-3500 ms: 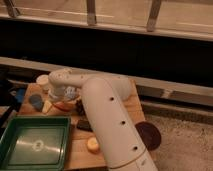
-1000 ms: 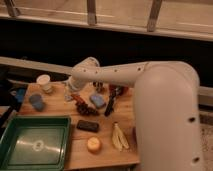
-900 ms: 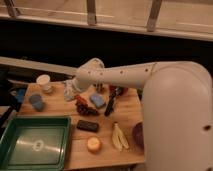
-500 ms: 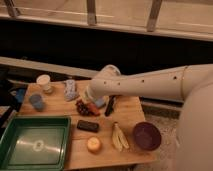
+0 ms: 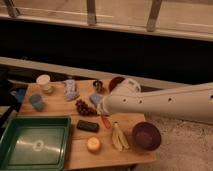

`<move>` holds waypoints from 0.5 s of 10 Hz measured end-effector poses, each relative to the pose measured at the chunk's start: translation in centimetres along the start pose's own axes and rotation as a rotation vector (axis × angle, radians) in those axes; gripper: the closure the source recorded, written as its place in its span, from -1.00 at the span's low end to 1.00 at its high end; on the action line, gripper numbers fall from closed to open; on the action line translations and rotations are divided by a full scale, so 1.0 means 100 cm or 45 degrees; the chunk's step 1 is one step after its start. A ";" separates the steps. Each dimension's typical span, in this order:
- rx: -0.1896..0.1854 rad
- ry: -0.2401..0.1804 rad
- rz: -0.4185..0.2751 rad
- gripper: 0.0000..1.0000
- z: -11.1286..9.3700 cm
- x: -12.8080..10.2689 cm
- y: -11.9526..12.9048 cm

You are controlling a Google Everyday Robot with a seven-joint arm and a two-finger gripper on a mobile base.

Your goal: Place pepper in purple bowl

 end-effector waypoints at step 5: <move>0.027 -0.017 0.025 1.00 -0.004 -0.003 -0.003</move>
